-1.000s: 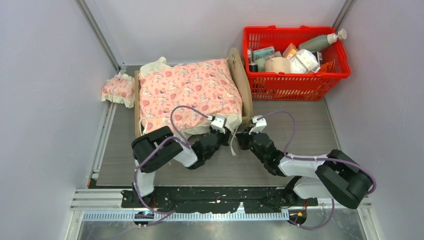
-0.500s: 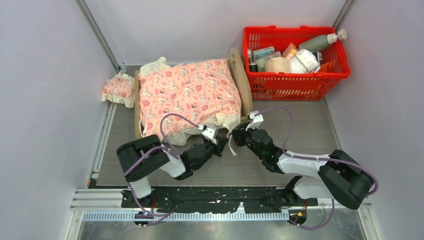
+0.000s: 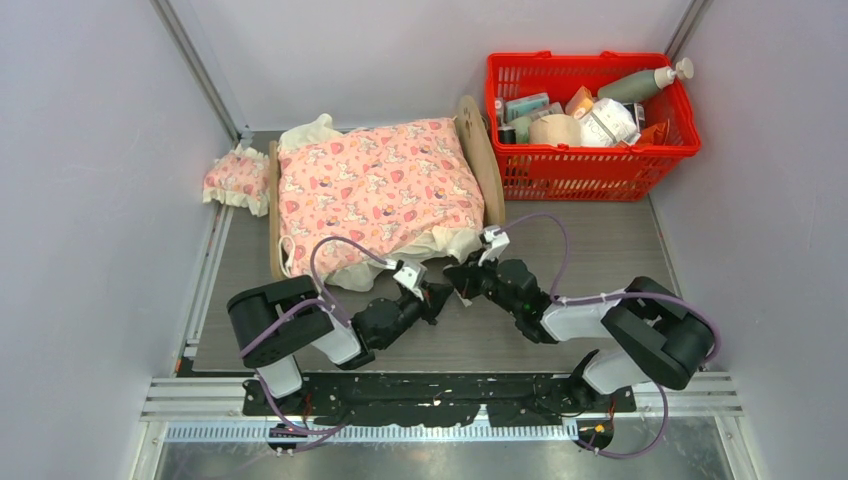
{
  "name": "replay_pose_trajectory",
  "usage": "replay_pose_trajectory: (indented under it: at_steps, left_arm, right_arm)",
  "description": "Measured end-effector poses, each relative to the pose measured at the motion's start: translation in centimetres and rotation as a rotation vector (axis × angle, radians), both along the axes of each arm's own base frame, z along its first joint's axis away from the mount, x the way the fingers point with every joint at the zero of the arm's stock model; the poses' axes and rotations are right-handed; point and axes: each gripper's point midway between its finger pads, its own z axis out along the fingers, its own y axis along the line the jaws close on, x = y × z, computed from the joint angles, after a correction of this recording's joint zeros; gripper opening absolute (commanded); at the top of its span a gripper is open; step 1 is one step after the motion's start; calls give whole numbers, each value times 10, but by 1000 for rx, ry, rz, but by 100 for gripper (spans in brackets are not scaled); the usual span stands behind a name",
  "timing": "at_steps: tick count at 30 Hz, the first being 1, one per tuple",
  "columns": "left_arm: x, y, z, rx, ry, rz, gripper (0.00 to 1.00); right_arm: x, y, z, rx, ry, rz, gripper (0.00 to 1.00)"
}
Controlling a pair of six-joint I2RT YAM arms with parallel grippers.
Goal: Set up the pet bed
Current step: Tie the ropes to the bed frame.
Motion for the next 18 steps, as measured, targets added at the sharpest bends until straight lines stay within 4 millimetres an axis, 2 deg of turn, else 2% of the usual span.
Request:
replay_pose_trajectory:
  at_steps: [2,4,8,11,13,16,18]
  left_arm:
    - [1,1,2,-6,-4,10,26]
    - [5,4,3,-7,-11,36,32]
    - [15,12,-1,37,-23,105,39]
    - [28,6,-2,91,-10,147,41]
    - [36,-4,5,104,-7,159,44]
    - [45,-11,16,91,-15,168,46]
    - [47,-11,15,89,-8,169,47]
  right_arm:
    - [0,-3,1,5,-6,-14,5]
    - [-2,-14,1,-13,2,-59,5]
    - [-4,-38,21,-21,-29,-155,5]
    - [-10,-56,32,-9,-54,-204,5]
    - [-15,-64,27,-18,-51,-217,5]
    - [-23,-75,5,-66,-15,-222,5]
    - [-29,-81,-12,-109,18,-220,5]
